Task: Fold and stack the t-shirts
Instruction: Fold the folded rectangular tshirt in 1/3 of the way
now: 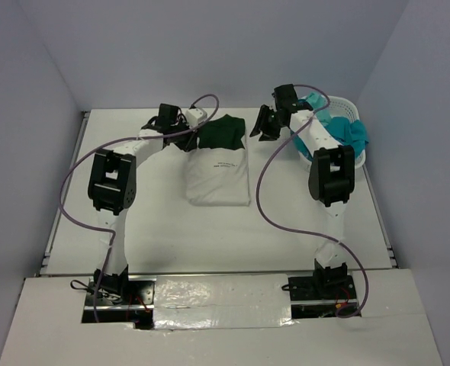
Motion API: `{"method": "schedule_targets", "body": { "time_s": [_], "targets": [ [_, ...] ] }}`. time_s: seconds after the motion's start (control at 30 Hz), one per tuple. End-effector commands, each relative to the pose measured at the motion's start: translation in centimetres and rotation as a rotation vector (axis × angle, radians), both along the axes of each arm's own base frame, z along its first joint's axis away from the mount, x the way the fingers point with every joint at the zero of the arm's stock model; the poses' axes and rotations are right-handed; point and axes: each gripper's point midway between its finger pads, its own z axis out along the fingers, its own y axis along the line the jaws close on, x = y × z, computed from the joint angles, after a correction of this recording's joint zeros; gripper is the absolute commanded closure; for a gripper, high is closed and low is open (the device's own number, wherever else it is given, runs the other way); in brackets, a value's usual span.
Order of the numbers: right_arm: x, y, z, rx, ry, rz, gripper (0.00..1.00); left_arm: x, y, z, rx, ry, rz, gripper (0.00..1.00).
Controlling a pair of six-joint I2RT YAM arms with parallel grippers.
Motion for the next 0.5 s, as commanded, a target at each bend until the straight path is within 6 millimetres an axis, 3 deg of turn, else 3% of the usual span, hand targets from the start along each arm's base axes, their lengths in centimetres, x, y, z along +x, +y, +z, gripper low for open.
{"method": "schedule_targets", "body": {
  "time_s": [0.0, 0.03, 0.07, 0.1, 0.13, 0.17, 0.23, 0.27, 0.3, 0.33, 0.37, 0.4, 0.43, 0.47],
  "targets": [
    [0.6, 0.0, 5.7, -0.060, -0.160, 0.042, 0.51, 3.5, 2.9, 3.4, -0.065, -0.051, 0.212, 0.60],
    [0.1, 0.3, 6.2, -0.073, -0.181, 0.051, 0.52, 3.4, 3.1, 3.6, -0.082, -0.048, 0.216, 0.58],
    [-1.0, 1.1, 8.2, -0.077, -0.231, 0.071, 0.54, 3.6, 3.5, 3.9, -0.092, -0.056, 0.223, 0.56],
    [-2.1, 1.5, 6.5, -0.088, -0.221, 0.090, 0.55, 3.6, 3.8, 4.7, -0.092, -0.072, 0.226, 0.56],
    [-3.2, 2.2, 7.9, -0.076, -0.257, 0.104, 0.58, 3.8, 4.5, 5.0, -0.076, -0.085, 0.248, 0.56],
    [-5.1, 3.0, 5.7, -0.076, -0.209, 0.129, 0.60, 3.7, 4.6, 5.3, -0.071, -0.090, 0.250, 0.56],
    [-6.7, 4.3, 5.7, -0.030, -0.200, 0.152, 0.62, 3.4, 4.7, 7.8, -0.082, -0.120, 0.214, 0.57],
    [-8.2, 4.5, 4.1, -0.030, -0.148, 0.159, 0.60, 2.2, 4.4, 8.0, -0.075, -0.084, 0.182, 0.58],
    [-9.4, 4.7, 3.4, -0.012, -0.109, 0.156, 0.59, 1.0, 4.2, 10.5, -0.072, -0.116, 0.127, 0.58],
    [-10.2, 4.7, 4.0, 0.007, -0.116, 0.155, 0.56, -0.8, 3.7, 10.0, -0.075, -0.081, 0.080, 0.58],
    [-11.9, 4.3, 2.1, 0.013, -0.073, 0.147, 0.55, -3.2, 2.9, 12.4, -0.086, -0.112, -0.014, 0.57],
    [-12.9, 4.1, 1.6, 0.019, -0.058, 0.142, 0.53, -5.2, 2.1, 11.9, -0.071, -0.095, -0.067, 0.57],
    [-13.6, 3.8, 2.2, 0.028, -0.062, 0.120, 0.51, -7.6, 2.0, 9.8, -0.045, -0.036, -0.102, 0.57],
    [-15.0, 3.1, 0.6, 0.008, -0.018, 0.105, 0.49, -9.2, 1.7, 9.3, -0.027, -0.009, -0.127, 0.57]
  ]
}}
